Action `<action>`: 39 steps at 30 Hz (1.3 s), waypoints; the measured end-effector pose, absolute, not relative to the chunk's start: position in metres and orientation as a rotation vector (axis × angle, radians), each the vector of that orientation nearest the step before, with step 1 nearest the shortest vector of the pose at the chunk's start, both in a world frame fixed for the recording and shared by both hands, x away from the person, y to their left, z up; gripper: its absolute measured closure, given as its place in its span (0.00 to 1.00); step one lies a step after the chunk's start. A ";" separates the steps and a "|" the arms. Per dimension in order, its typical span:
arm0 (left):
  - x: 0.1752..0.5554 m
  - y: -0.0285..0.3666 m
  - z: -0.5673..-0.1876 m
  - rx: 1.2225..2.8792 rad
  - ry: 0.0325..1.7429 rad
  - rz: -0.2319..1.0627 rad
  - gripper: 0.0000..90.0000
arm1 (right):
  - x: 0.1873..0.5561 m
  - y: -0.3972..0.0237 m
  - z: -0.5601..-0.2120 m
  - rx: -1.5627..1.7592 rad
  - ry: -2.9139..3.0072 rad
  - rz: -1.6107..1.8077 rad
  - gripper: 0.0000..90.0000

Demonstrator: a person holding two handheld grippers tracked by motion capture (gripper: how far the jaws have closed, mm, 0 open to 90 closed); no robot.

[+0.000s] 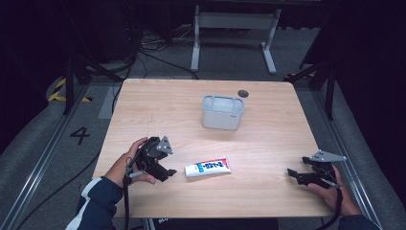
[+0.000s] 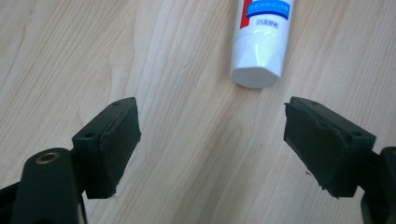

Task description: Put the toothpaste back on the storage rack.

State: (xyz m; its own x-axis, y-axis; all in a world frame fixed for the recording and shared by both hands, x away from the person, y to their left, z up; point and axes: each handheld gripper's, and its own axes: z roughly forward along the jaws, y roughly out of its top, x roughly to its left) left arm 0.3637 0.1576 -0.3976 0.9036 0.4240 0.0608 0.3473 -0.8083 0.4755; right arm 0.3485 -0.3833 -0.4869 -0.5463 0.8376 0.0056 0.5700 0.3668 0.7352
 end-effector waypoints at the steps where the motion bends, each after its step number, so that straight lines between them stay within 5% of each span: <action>1: 0.364 0.155 -0.397 2.604 0.552 0.222 0.21 | 0.348 -0.383 -0.487 1.230 2.263 0.996 0.16; 39: 0.382 0.060 -0.405 2.734 0.279 0.098 0.21 | 0.348 -0.383 -0.487 1.230 2.263 0.996 0.16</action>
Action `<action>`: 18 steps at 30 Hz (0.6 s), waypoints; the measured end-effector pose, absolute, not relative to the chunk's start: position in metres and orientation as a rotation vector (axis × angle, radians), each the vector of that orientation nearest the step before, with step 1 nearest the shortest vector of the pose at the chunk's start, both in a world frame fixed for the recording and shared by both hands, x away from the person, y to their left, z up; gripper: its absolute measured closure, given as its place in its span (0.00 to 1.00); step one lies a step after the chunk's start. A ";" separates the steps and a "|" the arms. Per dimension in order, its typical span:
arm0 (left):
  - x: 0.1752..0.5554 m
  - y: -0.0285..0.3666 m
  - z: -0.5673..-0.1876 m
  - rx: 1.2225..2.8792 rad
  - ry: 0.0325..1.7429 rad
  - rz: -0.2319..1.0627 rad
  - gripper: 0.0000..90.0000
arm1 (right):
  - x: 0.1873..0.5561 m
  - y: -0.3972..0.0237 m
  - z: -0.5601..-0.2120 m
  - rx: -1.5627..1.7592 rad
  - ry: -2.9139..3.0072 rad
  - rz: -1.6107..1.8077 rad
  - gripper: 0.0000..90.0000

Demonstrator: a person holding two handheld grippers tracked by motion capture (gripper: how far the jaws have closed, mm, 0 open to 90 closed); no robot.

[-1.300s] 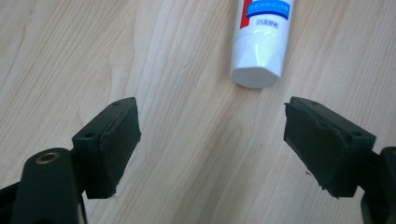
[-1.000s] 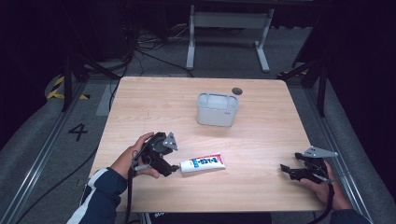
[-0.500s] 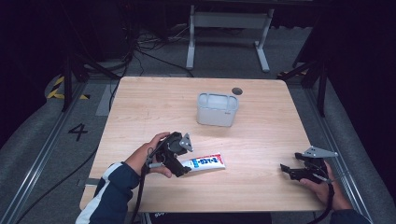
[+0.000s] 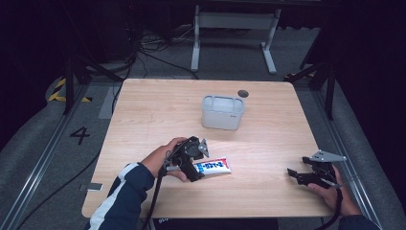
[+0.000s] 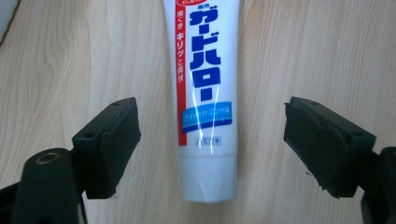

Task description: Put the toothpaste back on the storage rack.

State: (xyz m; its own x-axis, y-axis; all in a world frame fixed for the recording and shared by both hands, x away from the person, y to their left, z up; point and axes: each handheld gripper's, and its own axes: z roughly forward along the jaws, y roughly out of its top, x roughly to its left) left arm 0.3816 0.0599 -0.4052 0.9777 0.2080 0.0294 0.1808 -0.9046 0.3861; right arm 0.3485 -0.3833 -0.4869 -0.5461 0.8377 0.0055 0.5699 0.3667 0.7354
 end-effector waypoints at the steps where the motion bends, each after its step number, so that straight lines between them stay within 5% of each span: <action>1: 0.383 0.058 -0.406 2.737 0.269 0.097 0.21 | 0.348 -0.383 -0.487 1.230 2.263 0.996 0.16; 18: 0.397 0.028 -0.427 2.839 0.211 0.034 0.25 | 0.348 -0.383 -0.487 1.230 2.263 0.996 0.16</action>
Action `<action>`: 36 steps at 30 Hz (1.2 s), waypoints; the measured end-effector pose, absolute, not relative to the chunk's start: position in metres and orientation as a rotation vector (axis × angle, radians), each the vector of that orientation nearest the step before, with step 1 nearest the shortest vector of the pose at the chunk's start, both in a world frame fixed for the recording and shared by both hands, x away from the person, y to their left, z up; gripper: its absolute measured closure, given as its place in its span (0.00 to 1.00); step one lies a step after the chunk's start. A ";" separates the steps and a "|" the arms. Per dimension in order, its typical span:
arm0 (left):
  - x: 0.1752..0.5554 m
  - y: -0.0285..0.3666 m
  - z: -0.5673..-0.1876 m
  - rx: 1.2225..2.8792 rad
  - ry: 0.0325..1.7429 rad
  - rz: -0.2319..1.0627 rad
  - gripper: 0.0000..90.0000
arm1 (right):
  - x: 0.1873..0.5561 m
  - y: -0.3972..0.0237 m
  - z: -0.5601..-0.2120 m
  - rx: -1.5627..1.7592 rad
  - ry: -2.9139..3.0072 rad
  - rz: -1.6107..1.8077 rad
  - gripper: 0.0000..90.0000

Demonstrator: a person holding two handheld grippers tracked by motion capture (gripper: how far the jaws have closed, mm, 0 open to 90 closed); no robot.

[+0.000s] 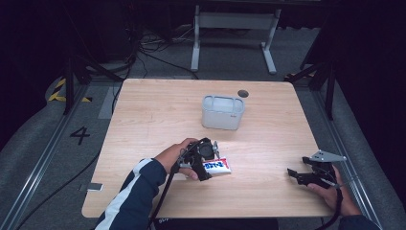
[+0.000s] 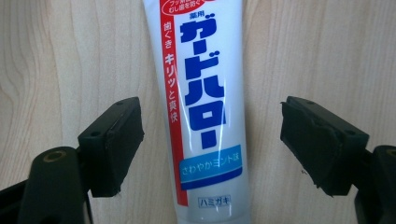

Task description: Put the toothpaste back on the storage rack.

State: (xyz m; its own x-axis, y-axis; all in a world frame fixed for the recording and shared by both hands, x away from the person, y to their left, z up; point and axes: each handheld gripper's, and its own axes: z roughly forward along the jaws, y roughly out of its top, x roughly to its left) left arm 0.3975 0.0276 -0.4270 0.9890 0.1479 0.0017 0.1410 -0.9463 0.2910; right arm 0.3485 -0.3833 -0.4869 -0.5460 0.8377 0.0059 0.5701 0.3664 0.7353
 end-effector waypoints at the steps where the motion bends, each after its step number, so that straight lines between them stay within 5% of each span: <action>1: 0.399 0.025 -0.429 2.850 0.210 0.026 0.25 | 0.348 -0.383 -0.487 1.229 2.263 0.996 0.16; 23: 0.412 -0.003 -0.447 2.923 0.211 -0.013 0.30 | 0.348 -0.383 -0.487 1.231 2.263 0.996 0.16; 36: 0.412 -0.005 -0.444 2.912 0.191 -0.011 0.45 | 0.348 -0.383 -0.487 1.231 2.262 0.996 0.16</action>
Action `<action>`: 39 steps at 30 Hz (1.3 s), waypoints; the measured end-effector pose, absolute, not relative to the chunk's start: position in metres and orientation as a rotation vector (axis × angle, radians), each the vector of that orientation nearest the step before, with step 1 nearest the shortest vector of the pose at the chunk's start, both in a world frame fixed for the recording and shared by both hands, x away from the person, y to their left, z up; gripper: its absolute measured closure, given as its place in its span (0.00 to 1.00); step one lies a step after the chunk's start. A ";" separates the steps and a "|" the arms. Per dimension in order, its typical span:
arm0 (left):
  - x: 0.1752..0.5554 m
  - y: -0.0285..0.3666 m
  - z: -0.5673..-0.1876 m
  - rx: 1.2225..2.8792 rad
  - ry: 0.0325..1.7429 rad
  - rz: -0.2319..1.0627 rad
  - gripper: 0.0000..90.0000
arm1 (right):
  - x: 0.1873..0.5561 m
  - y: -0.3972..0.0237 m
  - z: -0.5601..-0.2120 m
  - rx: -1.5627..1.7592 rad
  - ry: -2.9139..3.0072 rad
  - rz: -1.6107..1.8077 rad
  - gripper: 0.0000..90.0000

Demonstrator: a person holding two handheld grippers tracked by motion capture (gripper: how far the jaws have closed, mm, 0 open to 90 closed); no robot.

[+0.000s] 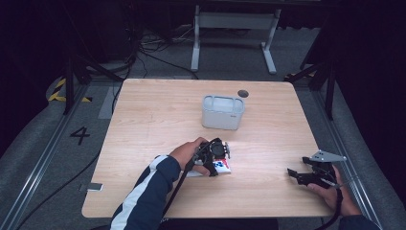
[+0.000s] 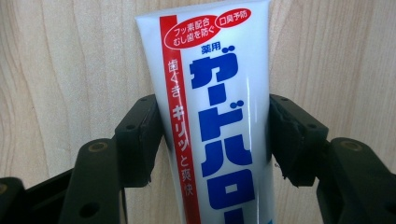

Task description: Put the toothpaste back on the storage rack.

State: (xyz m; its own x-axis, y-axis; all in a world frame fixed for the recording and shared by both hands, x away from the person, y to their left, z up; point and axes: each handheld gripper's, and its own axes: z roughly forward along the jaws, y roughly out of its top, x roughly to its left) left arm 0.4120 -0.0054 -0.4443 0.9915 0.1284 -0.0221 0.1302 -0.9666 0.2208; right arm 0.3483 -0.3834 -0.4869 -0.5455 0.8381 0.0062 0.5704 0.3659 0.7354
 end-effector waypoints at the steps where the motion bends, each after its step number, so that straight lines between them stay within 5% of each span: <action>1: 0.412 -0.005 -0.444 2.913 0.187 -0.011 0.45 | 0.348 -0.383 -0.487 1.231 2.263 0.996 0.16; 19: 0.409 0.002 -0.438 2.872 0.214 -0.018 0.65 | 0.348 -0.383 -0.487 1.231 2.262 0.996 0.16; 39: 0.399 0.021 -0.410 2.696 0.244 0.133 0.71 | 0.348 -0.383 -0.487 1.232 2.262 0.996 0.16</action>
State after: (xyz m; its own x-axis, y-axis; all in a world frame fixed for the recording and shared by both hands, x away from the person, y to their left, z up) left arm 0.3988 0.0209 -0.4096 0.9799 0.1916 0.0552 0.1507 -0.8930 0.4242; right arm 0.3481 -0.3834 -0.4869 -0.5450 0.8384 0.0066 0.5711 0.3654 0.7351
